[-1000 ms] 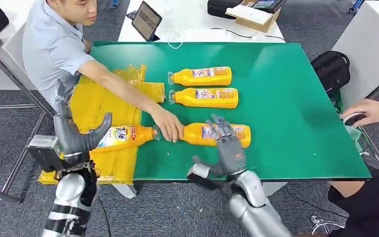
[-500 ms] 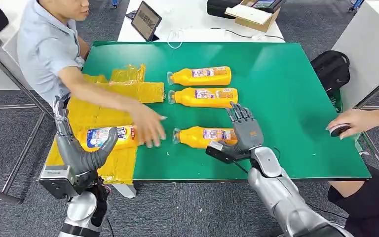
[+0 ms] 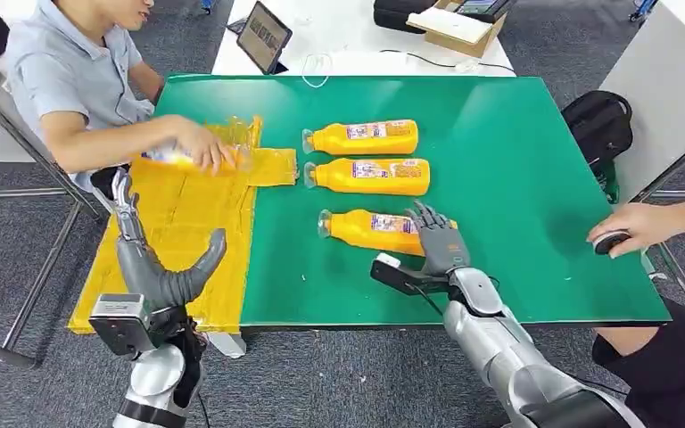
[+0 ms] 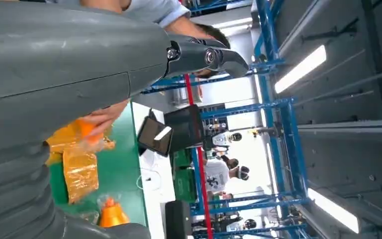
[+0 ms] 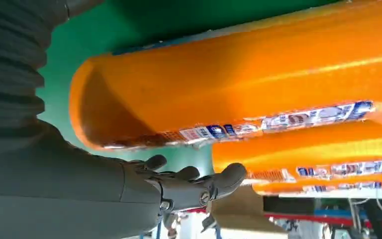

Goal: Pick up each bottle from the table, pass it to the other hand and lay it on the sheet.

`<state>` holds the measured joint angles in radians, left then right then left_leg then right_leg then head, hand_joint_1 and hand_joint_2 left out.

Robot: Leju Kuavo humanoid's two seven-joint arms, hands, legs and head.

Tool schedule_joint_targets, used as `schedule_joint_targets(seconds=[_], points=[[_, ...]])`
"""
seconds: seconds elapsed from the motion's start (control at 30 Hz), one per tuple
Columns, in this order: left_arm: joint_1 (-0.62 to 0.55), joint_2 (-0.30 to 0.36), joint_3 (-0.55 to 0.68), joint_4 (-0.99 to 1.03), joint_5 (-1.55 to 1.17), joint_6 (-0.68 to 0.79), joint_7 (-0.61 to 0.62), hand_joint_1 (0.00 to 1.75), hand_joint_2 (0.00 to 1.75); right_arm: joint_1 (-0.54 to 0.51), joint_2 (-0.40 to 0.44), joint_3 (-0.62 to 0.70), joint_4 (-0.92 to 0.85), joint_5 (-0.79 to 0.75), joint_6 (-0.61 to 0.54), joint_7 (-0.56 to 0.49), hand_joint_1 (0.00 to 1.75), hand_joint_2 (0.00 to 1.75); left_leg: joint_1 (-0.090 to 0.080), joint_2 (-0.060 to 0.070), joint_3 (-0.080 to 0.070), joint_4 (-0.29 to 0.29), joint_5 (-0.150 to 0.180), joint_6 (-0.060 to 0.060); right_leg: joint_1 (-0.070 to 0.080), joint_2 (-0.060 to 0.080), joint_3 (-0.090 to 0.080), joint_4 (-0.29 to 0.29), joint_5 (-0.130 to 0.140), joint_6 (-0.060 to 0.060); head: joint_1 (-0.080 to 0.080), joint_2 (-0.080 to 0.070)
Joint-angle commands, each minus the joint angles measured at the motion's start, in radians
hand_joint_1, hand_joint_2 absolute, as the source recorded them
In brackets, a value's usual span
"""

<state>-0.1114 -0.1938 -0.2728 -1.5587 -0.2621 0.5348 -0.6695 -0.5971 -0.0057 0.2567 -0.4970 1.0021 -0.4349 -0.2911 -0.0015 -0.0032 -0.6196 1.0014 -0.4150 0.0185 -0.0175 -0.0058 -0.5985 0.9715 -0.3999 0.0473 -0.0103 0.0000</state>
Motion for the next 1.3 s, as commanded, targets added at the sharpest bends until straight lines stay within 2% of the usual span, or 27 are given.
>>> schedule_joint_targets(seconds=[0.03,0.23,0.33,0.73,0.83,0.97,1.0,1.03,1.07,1.1,1.13,1.3], points=[[-0.035,0.038,-0.022,0.043,0.0,-0.016,0.024,0.0,1.75,-0.05,0.012,0.01,0.1,0.051,-0.011,0.088,0.0,1.75,0.001,0.0,0.004,0.0,-0.002,-0.002,0.001,0.0,0.004,0.0,-0.002,-0.003,0.0,0.0],[-0.024,0.041,-0.018,0.028,-0.003,-0.031,0.042,0.0,1.75,-0.084,0.001,0.048,0.118,0.135,-0.012,0.222,0.0,1.75,0.001,0.002,0.005,0.001,-0.002,-0.001,0.001,0.002,0.004,0.001,-0.002,-0.002,0.0,0.0],[-0.024,0.042,-0.017,0.023,-0.006,-0.035,0.046,0.0,1.75,-0.092,-0.007,0.052,0.127,0.152,0.004,0.253,0.0,1.75,0.001,0.0,0.002,0.0,-0.001,-0.001,0.001,0.0,0.002,0.0,-0.001,-0.001,0.0,0.0],[-0.024,0.042,-0.017,0.023,-0.006,-0.035,0.046,0.0,1.75,-0.092,-0.007,0.052,0.127,0.152,0.004,0.253,0.0,1.75,0.001,0.0,0.003,0.0,-0.001,-0.001,0.001,0.0,0.003,0.0,-0.001,-0.002,0.0,0.0],[-0.034,0.044,-0.013,0.028,0.003,-0.049,0.058,0.0,1.75,-0.103,-0.007,0.052,0.15,0.162,0.06,0.286,0.0,1.75,0.001,0.0,0.003,0.0,-0.001,-0.001,0.001,0.0,0.003,0.0,-0.001,-0.002,0.0,0.0],[-0.043,0.044,-0.013,0.039,0.003,-0.056,0.059,0.0,1.75,-0.089,-0.006,0.001,0.151,0.099,0.108,0.222,0.0,1.75,0.001,0.0,0.004,0.0,-0.001,-0.001,0.001,0.0,0.004,0.0,-0.001,-0.002,0.0,0.0],[-0.049,0.045,-0.014,0.047,0.003,-0.059,0.059,0.0,1.75,-0.083,0.001,-0.033,0.151,0.053,0.131,0.175,0.16,1.75,0.001,-0.001,0.003,0.0,0.0,-0.001,0.001,-0.001,0.003,-0.001,-0.001,-0.001,0.0,0.0],[-0.056,0.046,-0.016,0.057,0.008,-0.066,0.059,0.0,1.75,-0.078,0.005,-0.064,0.148,0.007,0.151,0.126,1.27,1.75,0.001,-0.002,0.005,0.0,-0.001,-0.001,0.002,-0.002,0.005,-0.001,-0.002,-0.002,0.0,0.0],[-0.071,0.045,-0.018,0.077,0.013,-0.073,0.057,0.0,1.75,-0.074,0.012,-0.1,0.143,-0.045,0.154,0.061,1.4,1.75,0.001,-0.002,0.005,0.0,-0.001,-0.001,0.001,-0.002,0.005,0.0,-0.002,-0.002,0.0,0.0],[-0.08,0.044,-0.018,0.091,0.017,-0.075,0.055,0.0,1.75,-0.072,0.017,-0.113,0.142,-0.07,0.148,0.023,1.66,1.75,0.001,-0.002,0.004,0.0,0.0,-0.001,0.001,-0.002,0.004,-0.001,-0.001,-0.002,0.0,0.0],[-0.087,0.043,-0.021,0.1,0.02,-0.081,0.053,0.0,1.75,-0.069,0.022,-0.119,0.139,-0.085,0.141,0.002,1.75,1.75,0.002,-0.002,0.005,0.0,-0.001,-0.002,0.002,-0.002,0.006,0.0,-0.002,-0.003,0.0,0.0],[-0.11,0.046,-0.03,0.121,0.016,-0.087,0.055,0.0,1.75,-0.069,0.063,-0.133,0.139,-0.141,0.182,-0.046,1.75,1.75,0.001,0.0,0.004,-0.001,-0.001,-0.001,0.001,0.0,0.003,-0.001,-0.001,-0.002,0.0,0.0]])
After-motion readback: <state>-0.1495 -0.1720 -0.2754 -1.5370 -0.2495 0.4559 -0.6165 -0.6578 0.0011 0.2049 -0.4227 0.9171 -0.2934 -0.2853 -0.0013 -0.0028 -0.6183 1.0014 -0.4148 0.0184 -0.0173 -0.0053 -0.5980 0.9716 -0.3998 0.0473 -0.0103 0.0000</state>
